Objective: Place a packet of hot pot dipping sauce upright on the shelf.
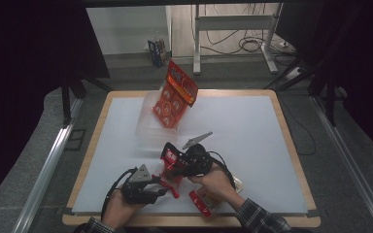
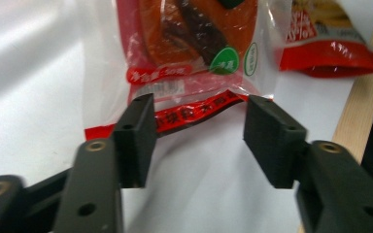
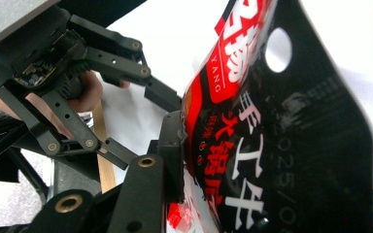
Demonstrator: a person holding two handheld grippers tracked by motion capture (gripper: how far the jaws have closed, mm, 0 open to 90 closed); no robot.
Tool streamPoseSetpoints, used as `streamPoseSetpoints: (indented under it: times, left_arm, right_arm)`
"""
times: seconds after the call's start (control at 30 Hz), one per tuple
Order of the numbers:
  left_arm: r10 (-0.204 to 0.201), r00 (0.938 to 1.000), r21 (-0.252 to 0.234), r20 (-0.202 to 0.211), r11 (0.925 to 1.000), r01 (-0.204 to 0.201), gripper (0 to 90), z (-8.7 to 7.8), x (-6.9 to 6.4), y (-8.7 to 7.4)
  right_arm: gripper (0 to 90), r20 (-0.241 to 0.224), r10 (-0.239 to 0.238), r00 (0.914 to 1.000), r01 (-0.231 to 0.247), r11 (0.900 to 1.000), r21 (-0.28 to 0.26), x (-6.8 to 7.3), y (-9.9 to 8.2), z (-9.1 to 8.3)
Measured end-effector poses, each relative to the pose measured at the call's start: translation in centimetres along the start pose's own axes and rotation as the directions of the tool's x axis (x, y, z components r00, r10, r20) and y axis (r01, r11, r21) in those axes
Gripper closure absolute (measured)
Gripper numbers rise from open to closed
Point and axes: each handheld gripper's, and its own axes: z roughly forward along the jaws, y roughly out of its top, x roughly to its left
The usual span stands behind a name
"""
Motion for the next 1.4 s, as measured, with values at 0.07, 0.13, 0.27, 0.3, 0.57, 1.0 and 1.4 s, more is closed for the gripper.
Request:
streamPoseSetpoints:
  times: [0.07,0.13,0.27,0.3,0.57,1.0,1.4]
  left_arm:
    - [0.004,0.9999,-0.013,-0.011,0.9999,-0.004,38.0,-0.1,0.0,0.0]
    - [0.003,0.9999,-0.023,-0.013,0.9997,-0.004,33.7,-0.2,0.0,0.0]
    - [-0.004,0.9998,-0.035,-0.021,0.9994,0.003,24.9,-0.1,0.1,0.0]
    - [-0.003,0.9996,-0.036,-0.027,0.9994,0.002,23.7,-0.1,0.1,0.0]
    - [-0.014,0.9978,-0.023,-0.065,0.9997,0.012,12.7,0.0,0.2,0.0]
    - [-0.013,0.9924,-0.007,-0.122,0.9999,0.012,3.7,0.2,0.4,-0.1]
    - [-0.004,0.9897,0.0,-0.143,1.0,0.004,2.5,0.2,0.4,-0.1]
  right_arm:
    - [68.7,0.018,-0.018,0.9997,0.018,0.9998,-0.007,0.3,0.2,-0.5]
    - [68.6,0.039,-0.039,0.9985,0.039,0.9992,-0.01,0.6,0.3,-1.0]
    - [68.7,0.067,-0.065,0.9956,0.067,0.9976,-0.019,0.9,0.6,-2.0]
    - [68.7,0.071,-0.067,0.9953,0.068,0.9975,-0.019,0.9,0.7,-2.2]
    - [68.7,0.109,-0.062,0.9921,0.066,0.9971,-0.036,0.4,0.7,-3.7]
    - [68.7,0.167,-0.052,0.9846,0.063,0.9961,-0.063,-0.3,0.5,-6.6]
    - [68.8,0.242,-0.03,0.9699,0.055,0.9936,-0.099,-1.6,1.4,-9.3]
